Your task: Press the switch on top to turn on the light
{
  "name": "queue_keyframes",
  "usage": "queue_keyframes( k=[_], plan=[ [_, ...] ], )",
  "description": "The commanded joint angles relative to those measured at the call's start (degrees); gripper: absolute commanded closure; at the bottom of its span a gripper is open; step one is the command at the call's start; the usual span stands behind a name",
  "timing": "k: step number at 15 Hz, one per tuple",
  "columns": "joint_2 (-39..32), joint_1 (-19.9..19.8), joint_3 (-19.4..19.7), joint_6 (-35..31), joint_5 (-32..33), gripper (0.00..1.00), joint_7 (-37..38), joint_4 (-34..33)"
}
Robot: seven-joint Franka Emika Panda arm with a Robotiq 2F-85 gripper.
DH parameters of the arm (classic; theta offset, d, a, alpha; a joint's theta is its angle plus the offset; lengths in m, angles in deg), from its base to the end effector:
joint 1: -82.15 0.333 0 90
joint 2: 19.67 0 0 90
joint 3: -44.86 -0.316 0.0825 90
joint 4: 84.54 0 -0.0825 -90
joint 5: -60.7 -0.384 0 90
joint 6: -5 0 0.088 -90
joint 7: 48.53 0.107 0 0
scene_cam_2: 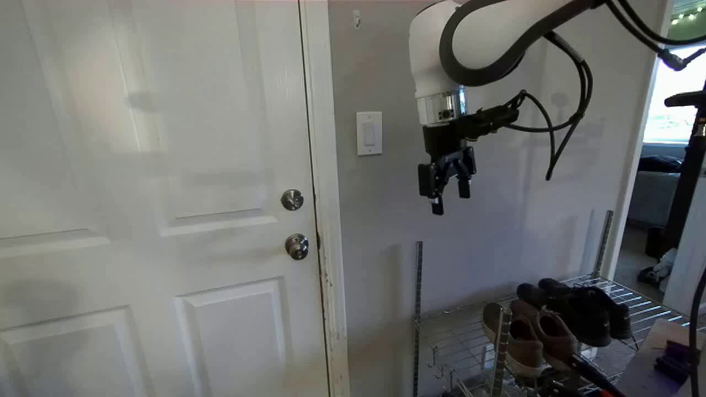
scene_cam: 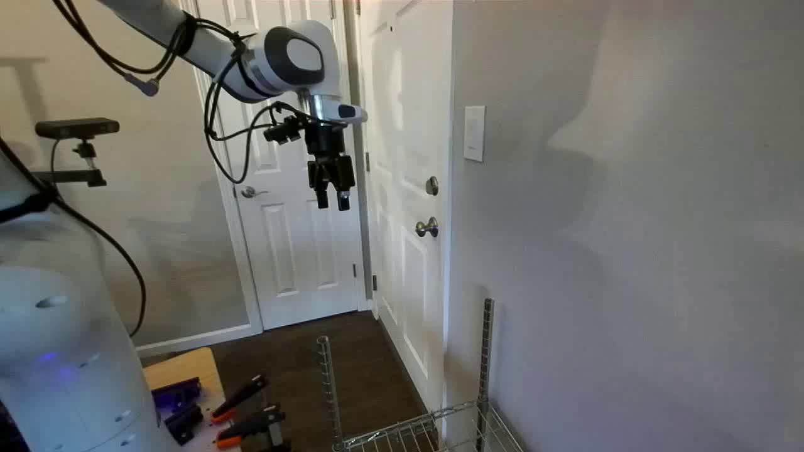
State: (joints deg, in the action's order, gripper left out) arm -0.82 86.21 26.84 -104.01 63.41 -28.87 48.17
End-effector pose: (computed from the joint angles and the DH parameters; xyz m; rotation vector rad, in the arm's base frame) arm 0.4081 0.1678 0.4579 2.9703 0.0580 -0.0655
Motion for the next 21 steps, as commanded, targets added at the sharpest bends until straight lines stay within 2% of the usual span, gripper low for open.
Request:
queue_keyframes(
  k=[1,8,9,21],
  plan=[
    [-0.2,1.62,1.46,0.13,0.51,0.0,0.45,-0.1],
    [-0.2,1.62,1.46,0.13,0.51,0.0,0.45,-0.1],
    [-0.52,2.01,2.1,0.27,-0.98,0.0,-0.98,-0.31],
    [-0.48,2.57,2.48,0.12,0.2,0.0,0.27,-0.1]
  ],
)
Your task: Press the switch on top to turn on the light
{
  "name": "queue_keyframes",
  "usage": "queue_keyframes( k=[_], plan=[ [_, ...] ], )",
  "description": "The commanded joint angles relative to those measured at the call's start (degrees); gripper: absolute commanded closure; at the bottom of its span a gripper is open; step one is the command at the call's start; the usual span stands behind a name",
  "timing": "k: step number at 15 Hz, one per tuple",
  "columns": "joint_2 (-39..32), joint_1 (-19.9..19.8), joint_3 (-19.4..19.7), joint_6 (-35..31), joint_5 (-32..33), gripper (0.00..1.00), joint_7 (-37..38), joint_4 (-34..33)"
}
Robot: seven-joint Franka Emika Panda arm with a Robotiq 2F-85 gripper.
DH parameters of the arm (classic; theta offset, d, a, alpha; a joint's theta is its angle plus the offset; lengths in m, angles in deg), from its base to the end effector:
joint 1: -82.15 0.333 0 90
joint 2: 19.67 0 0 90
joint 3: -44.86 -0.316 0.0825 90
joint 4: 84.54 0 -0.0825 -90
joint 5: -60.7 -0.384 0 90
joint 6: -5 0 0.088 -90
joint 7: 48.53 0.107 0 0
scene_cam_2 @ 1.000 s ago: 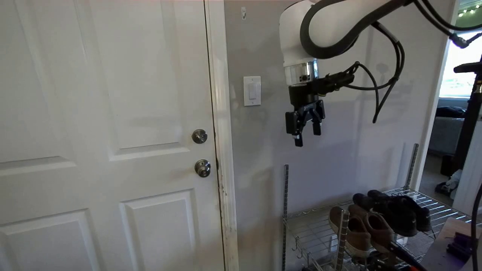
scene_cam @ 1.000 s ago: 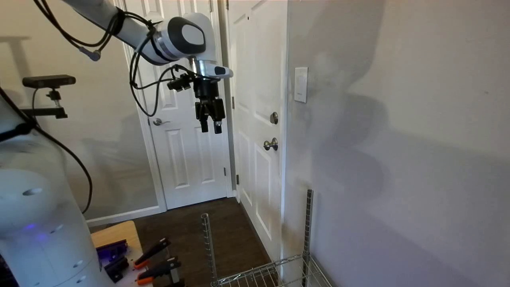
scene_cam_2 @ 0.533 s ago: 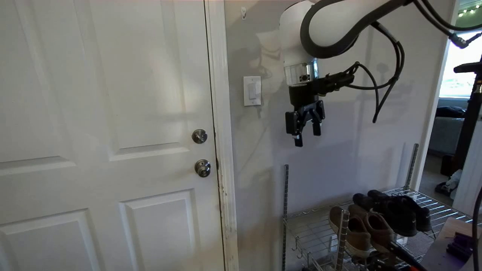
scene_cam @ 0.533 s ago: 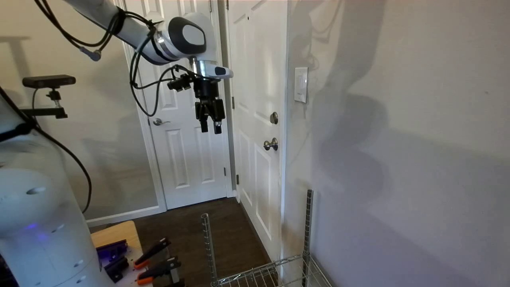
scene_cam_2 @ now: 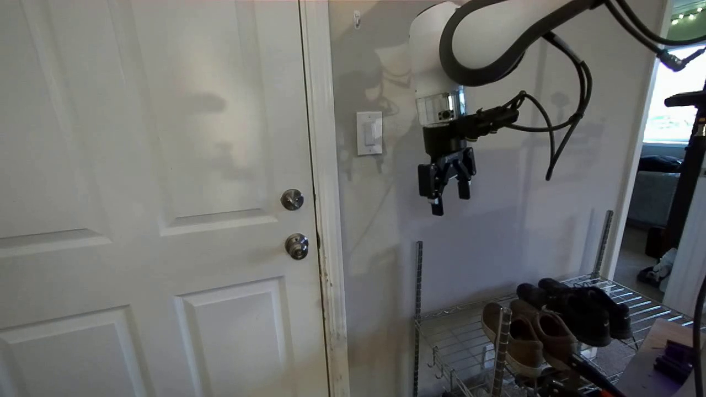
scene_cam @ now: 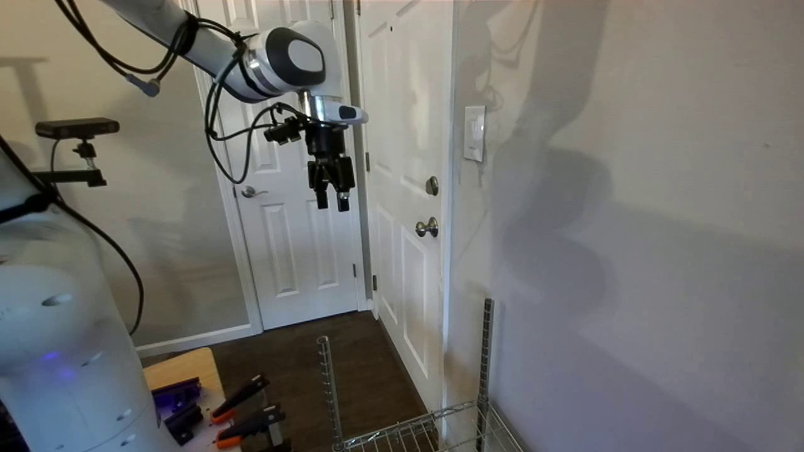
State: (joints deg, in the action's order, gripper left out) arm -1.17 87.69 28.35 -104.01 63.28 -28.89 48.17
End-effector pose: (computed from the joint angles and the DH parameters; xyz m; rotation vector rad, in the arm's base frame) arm 0.4087 0.1673 0.4565 2.9801 0.0598 -0.0766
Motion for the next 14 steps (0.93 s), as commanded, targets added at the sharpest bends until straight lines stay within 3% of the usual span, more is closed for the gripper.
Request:
queue_keyframes(
  k=[1,14],
  plan=[
    [-0.13,1.09,0.98,0.12,0.33,0.0,0.3,-0.1],
    [-0.67,1.24,1.89,2.15,-0.98,0.0,0.47,-1.1]
  ],
)
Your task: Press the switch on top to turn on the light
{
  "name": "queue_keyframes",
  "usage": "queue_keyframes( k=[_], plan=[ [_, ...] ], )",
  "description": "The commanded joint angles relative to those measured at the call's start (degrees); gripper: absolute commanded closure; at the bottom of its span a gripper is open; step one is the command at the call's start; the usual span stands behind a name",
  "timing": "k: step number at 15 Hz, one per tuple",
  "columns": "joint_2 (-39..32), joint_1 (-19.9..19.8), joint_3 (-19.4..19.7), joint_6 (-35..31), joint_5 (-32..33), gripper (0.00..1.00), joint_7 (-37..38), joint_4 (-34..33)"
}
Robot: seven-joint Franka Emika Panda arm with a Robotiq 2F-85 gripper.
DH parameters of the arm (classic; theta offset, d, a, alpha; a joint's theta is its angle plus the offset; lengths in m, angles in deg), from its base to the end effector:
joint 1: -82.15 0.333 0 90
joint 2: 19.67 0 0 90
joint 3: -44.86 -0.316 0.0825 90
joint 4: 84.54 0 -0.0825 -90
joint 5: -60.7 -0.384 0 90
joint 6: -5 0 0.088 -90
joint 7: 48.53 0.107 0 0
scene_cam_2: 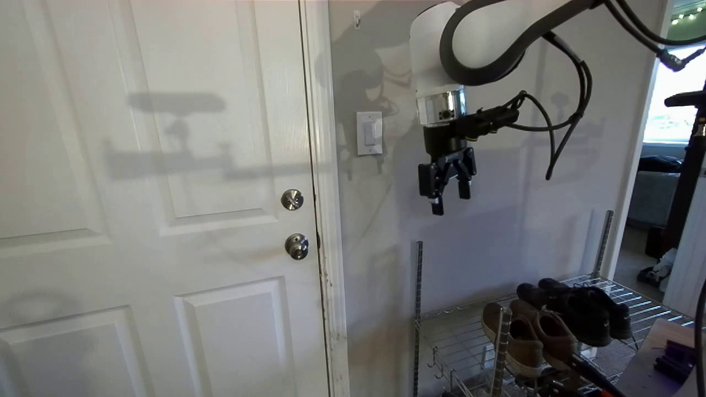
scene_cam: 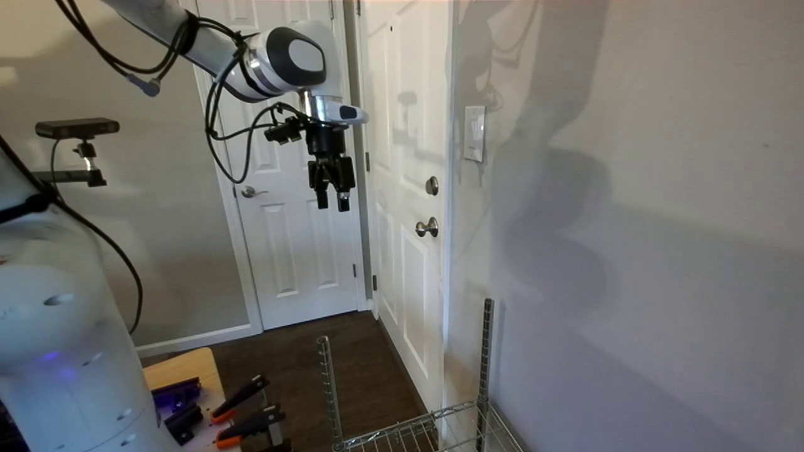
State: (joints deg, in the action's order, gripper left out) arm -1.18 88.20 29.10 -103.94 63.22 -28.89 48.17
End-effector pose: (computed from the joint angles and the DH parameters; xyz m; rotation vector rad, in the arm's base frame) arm 0.4092 0.1654 0.4568 2.9848 0.0542 -0.0801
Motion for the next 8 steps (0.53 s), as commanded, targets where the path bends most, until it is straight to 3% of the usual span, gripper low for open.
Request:
queue_keyframes(
  k=[1,8],
  plan=[
    [-0.71,0.76,1.41,1.83,-1.02,0.0,0.26,-1.03],
    [-0.95,0.21,1.52,-5.6,3.91,0.0,0.07,0.2]
  ],
)
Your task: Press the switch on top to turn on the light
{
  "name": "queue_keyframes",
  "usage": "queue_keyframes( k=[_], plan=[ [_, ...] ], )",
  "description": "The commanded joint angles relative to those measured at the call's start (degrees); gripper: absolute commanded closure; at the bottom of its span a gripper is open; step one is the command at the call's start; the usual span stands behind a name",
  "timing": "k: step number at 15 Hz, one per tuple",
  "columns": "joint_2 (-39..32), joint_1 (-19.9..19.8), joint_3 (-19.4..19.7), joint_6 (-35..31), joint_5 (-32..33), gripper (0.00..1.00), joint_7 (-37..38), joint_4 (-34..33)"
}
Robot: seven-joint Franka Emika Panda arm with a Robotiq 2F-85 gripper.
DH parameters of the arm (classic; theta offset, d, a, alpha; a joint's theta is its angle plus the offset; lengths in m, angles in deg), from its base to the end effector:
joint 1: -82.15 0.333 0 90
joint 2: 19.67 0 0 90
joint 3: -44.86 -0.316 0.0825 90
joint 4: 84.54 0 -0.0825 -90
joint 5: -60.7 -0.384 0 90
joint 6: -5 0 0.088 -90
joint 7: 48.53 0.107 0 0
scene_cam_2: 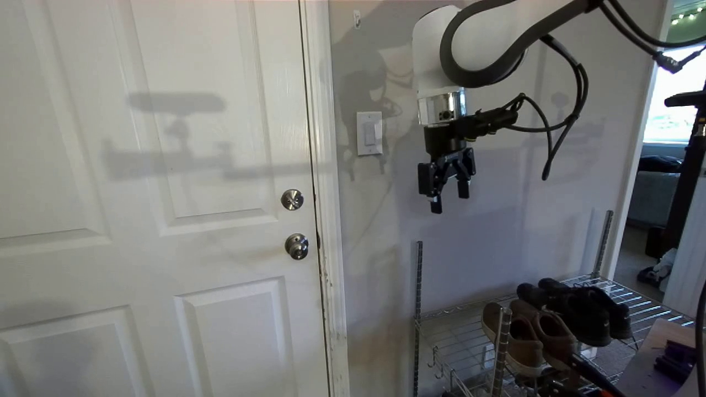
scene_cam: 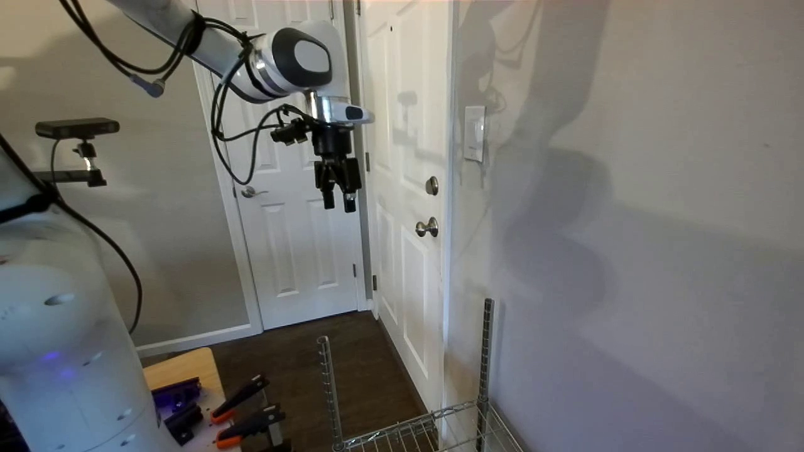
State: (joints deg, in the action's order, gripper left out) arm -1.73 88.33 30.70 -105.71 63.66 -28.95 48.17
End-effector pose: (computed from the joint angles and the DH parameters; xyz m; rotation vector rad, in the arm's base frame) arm 0.4178 0.1555 0.4561 2.9982 0.0283 -0.0519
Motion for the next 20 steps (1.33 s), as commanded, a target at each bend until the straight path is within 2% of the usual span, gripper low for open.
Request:
queue_keyframes(
  k=[1,12,18,20],
  plan=[
    [-0.41,-0.12,-0.33,-6.06,5.48,0.0,0.64,0.22],
    [0.83,-2.43,-3.33,-32.2,34.36,0.0,4.19,1.9],
    [2.53,-6.12,-4.78,-42.44,53.06,0.0,18.26,3.37],
    [2.63,-6.33,-4.25,-44.8,56.2,0.0,21.79,3.86]
  ],
)
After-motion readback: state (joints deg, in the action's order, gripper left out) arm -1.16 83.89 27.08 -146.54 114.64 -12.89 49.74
